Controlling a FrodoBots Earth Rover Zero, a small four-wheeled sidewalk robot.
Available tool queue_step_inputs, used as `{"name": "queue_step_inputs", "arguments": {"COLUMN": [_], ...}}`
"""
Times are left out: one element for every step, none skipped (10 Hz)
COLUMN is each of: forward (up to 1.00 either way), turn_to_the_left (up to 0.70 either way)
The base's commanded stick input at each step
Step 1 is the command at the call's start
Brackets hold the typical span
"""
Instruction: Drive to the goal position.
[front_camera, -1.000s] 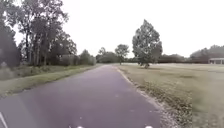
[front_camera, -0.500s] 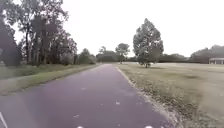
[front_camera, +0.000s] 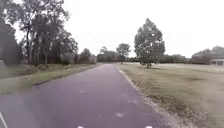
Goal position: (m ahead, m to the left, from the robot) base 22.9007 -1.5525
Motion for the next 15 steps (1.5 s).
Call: {"name": "queue_step_inputs", "arguments": {"forward": [0.70, 0.70, 0.70, 0.70, 0.70, 0.70, 0.70, 0.70, 0.70, 0.70, 0.70, 0.70, 0.70, 0.70, 0.70], "turn_to_the_left": [0.00, 0.00, 0.00, 0.00, 0.00, 0.00, 0.00, 0.00, 0.00, -0.01, -0.04, -0.08, -0.10, -0.10, -0.09]}}
